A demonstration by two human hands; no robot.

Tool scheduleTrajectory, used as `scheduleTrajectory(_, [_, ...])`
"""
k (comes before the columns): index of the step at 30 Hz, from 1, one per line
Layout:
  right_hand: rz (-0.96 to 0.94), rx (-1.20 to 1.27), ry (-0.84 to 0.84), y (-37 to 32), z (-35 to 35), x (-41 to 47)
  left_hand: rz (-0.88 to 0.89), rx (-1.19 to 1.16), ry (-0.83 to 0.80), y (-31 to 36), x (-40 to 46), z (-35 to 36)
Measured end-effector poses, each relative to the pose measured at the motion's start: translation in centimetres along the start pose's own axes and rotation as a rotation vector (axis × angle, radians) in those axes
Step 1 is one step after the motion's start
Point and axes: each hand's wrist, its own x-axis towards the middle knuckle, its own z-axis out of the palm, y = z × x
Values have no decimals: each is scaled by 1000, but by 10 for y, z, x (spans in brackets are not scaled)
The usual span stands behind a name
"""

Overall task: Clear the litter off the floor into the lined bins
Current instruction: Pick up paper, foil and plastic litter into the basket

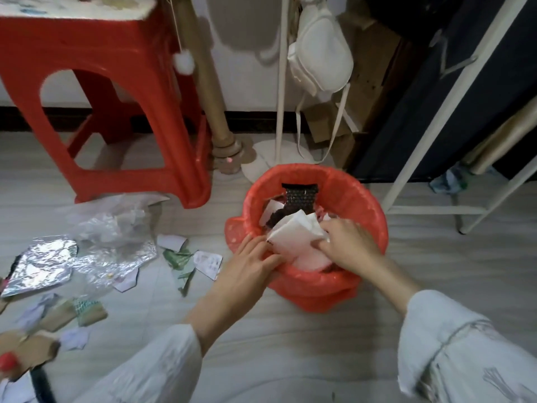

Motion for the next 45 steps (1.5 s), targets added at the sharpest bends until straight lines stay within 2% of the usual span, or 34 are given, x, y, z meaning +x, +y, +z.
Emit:
scheduleTrajectory(2, [-115,-233,-5,-5,9,3,14,13,36,-1,2,2])
scheduleTrajectory(4, [-129,-333,-50,-9,19,7,6,20,53,0,2,4])
scheduleTrajectory(7, [-82,-298,-112,-9,21,19,-18,0,66,4,2,8])
scheduleTrajectory(12, [-145,-204,-392,-8,8,27,-17,-20,114,1,1,13])
scheduleTrajectory(14, [-127,-161,-430,-2,8,25,-24,-31,130,3,0,12])
scheduleTrajectory(17, [-94,-121,-397,0,10,25,-28,-55,140,5,0,12])
scheduleTrajectory(22, [-23,-194,-295,-1,16,36,-47,-86,133,6,0,12])
scheduleTrajectory(29, [-17,-262,-303,-5,30,50,-56,-105,133,6,0,14])
scheduleTrajectory(34, [65,-264,-248,5,27,55,-61,-117,124,5,2,13])
scheduleTrajectory(37, [43,-276,-278,-3,33,57,-51,-113,124,4,1,13])
scheduleTrajectory(41, [103,-201,-347,-2,38,48,-60,-122,84,7,-8,11])
scheduleTrajectory(45, [171,-104,-336,8,40,47,-83,-138,41,6,-2,7])
